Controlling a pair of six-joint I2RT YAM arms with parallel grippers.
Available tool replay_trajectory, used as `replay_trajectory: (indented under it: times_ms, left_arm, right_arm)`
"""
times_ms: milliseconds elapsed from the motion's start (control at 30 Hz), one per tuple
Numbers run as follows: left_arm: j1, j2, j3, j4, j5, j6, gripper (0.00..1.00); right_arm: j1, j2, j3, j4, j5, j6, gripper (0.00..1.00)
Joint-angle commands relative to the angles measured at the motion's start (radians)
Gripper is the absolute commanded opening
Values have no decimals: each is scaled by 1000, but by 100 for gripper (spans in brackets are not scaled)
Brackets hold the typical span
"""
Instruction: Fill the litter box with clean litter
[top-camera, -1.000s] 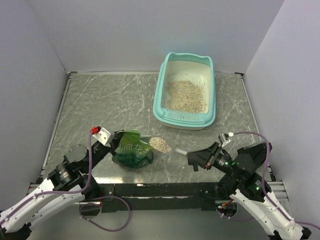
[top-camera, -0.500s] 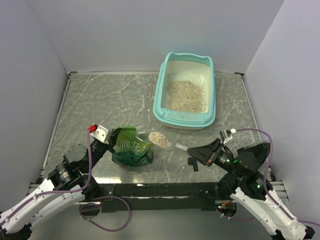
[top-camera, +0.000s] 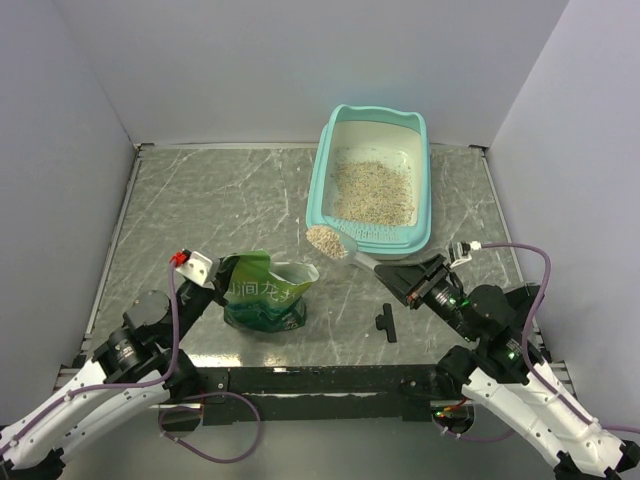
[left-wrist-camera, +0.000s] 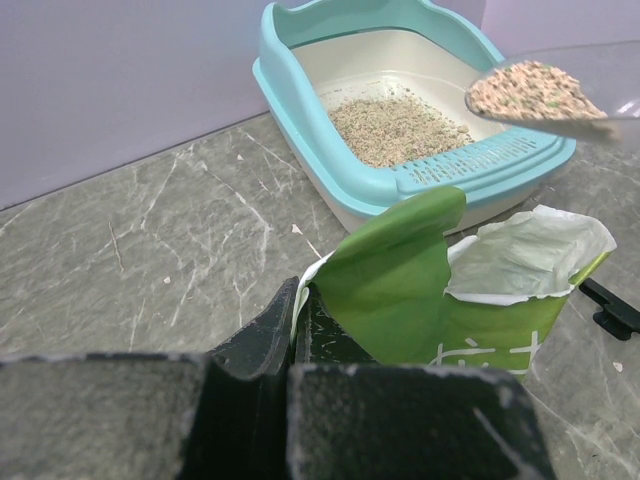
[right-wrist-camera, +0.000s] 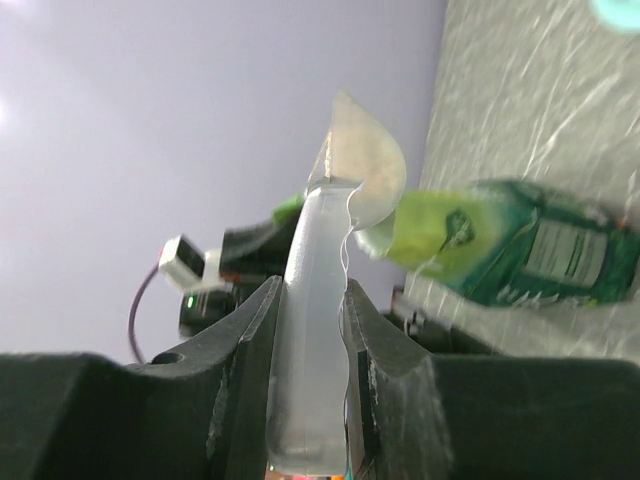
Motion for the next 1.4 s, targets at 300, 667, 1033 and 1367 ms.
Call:
replay_trajectory:
  times_ms: [300, 667, 1033, 1367]
  left_arm:
    - [12, -10, 14, 69, -27, -6, 1]
    - [13, -20, 13, 76, -19, -6, 1]
    - [15, -23, 16, 66, -22, -8, 1]
    - [19, -15, 19, 63, -22, -14, 1]
  right_arm:
    - [-64, 99, 10, 207, 257, 0, 0]
    - [-334, 266, -95, 418, 188, 77, 0]
    - [-469, 669, 41, 448, 110, -146, 0]
    - [-470, 935, 495, 24, 156, -593, 0]
